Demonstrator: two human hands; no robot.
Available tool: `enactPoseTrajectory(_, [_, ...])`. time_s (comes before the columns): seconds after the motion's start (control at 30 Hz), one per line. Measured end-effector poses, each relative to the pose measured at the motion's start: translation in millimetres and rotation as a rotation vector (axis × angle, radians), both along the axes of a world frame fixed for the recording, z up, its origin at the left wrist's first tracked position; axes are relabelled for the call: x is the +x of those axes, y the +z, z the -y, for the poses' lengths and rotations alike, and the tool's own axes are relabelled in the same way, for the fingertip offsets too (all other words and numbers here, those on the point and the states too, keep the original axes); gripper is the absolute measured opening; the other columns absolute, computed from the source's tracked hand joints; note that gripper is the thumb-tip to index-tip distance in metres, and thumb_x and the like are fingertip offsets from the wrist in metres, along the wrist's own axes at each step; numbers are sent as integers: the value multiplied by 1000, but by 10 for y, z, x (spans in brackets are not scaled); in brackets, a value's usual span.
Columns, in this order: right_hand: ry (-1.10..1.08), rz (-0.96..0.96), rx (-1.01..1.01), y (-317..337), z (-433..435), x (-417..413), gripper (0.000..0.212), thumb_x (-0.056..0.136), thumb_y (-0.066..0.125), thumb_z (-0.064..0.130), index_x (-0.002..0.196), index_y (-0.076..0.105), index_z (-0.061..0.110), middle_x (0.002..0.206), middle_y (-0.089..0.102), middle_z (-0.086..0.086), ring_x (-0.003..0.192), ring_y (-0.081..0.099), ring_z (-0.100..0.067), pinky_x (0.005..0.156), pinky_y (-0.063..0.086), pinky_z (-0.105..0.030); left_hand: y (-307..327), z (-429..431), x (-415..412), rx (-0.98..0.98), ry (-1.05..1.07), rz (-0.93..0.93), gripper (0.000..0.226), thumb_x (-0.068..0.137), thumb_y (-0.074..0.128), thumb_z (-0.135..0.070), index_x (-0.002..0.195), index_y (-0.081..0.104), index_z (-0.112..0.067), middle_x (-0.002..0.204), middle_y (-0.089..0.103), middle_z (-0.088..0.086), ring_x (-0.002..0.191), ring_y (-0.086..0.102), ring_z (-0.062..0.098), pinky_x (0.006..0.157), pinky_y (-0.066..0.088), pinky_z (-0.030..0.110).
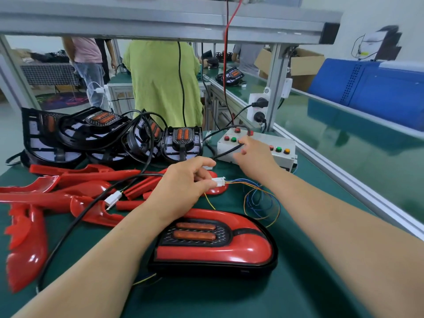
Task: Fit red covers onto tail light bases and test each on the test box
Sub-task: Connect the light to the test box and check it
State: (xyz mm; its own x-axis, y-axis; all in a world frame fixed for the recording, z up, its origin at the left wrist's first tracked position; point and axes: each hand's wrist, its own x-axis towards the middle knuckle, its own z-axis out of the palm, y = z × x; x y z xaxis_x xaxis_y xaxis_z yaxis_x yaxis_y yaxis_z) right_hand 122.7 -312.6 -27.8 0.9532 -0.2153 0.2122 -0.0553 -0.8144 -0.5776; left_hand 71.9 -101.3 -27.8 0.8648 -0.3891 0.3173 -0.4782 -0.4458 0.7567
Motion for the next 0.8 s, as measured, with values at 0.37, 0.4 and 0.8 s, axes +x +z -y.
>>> enactPoseTrajectory(0.37, [241,29,-270,238,-460,103,82,92,58,24,157,11,9,164,14,-9,145,29,-27,113,30,-39,-20,6,30,9,-2,11,37,84,76,-19,119,66,-26,84,70,-10,80,62,0,71,43,9])
enactPoseTrajectory(0.4, [250,21,-285,259,-495,139,83,92,58,23,158,8,9,165,10,-8,146,27,-27,113,30,-37,-24,7,35,8,-1,7,38,84,76,-18,120,66,-26,85,71,-9,78,62,0,71,44,11])
enactPoseTrajectory(0.8, [189,-186,-857,131,-403,374,80,99,39,52,157,9,7,165,15,-9,153,2,-25,121,6,-54,-39,-4,46,15,-14,12,35,85,76,-20,114,65,-36,84,69,-18,72,63,-2,68,45,13])
